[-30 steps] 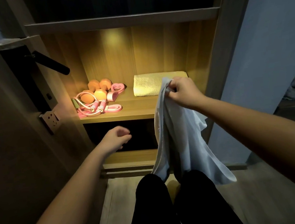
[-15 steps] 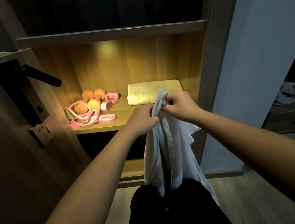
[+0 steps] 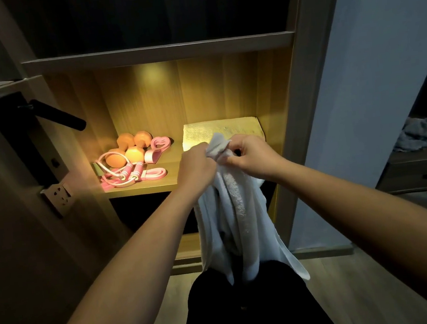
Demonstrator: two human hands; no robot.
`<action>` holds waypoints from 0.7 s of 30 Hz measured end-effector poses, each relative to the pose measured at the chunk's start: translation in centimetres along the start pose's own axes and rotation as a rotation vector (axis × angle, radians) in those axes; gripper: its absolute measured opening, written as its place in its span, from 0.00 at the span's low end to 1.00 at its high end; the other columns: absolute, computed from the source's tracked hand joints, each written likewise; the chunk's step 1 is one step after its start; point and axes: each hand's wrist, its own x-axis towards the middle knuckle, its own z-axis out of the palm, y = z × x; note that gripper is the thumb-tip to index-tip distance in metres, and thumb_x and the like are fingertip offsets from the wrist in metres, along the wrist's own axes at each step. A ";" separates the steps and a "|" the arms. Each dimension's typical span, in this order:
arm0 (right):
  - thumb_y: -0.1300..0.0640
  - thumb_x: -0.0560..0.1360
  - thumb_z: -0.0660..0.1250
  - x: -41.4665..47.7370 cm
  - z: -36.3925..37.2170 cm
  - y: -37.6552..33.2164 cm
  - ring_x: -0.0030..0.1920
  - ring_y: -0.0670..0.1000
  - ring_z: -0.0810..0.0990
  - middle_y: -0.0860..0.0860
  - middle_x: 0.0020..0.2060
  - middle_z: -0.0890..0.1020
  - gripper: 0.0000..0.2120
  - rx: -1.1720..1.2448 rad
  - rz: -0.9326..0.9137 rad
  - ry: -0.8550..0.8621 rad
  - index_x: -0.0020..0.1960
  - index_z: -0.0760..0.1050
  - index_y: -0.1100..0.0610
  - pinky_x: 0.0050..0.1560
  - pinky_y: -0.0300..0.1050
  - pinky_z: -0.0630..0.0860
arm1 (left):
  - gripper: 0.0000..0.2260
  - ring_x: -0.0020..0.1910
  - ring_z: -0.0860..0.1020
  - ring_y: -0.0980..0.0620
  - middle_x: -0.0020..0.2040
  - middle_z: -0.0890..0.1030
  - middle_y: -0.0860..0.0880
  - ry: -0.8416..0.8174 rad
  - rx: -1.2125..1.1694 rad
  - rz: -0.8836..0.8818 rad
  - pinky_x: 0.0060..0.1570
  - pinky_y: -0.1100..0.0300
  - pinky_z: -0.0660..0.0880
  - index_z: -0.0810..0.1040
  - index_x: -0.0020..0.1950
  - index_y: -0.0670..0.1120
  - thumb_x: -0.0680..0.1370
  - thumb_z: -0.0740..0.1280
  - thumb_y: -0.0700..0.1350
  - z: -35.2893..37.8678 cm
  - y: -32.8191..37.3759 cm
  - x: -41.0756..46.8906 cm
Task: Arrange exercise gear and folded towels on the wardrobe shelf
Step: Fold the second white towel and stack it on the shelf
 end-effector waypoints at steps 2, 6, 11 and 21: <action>0.54 0.76 0.69 0.1 -0.8 0.6 0.51 0.48 0.75 0.51 0.49 0.80 0.11 0.015 0.053 0.079 0.46 0.82 0.63 0.51 0.45 0.71 | 0.10 0.38 0.71 0.43 0.34 0.73 0.47 0.085 -0.108 -0.079 0.31 0.55 0.63 0.72 0.36 0.44 0.77 0.60 0.41 -1.0 -0.5 0.3; 0.54 0.76 0.69 0.2 -2.6 1.1 0.42 0.49 0.77 0.55 0.40 0.81 0.11 0.134 0.140 0.167 0.44 0.81 0.63 0.42 0.49 0.73 | 0.09 0.35 0.70 0.58 0.37 0.72 0.56 0.012 -0.136 0.044 0.32 0.59 0.62 0.71 0.40 0.50 0.74 0.61 0.55 -2.4 -0.8 0.1; 0.56 0.76 0.70 1.0 -2.8 -1.0 0.42 0.58 0.78 0.60 0.42 0.82 0.09 0.271 0.072 0.059 0.49 0.83 0.61 0.42 0.50 0.75 | 0.15 0.52 0.75 0.66 0.54 0.78 0.62 -0.393 -0.076 0.300 0.44 0.74 0.67 0.74 0.63 0.58 0.77 0.68 0.52 -3.1 1.1 0.1; 0.56 0.77 0.68 0.6 -2.8 -0.2 0.48 0.64 0.78 0.64 0.44 0.81 0.11 0.232 0.117 0.111 0.49 0.81 0.65 0.46 0.57 0.77 | 0.10 0.47 0.76 0.54 0.49 0.79 0.53 -0.243 -0.090 0.288 0.42 0.70 0.69 0.78 0.58 0.46 0.79 0.66 0.48 -2.1 0.2 0.6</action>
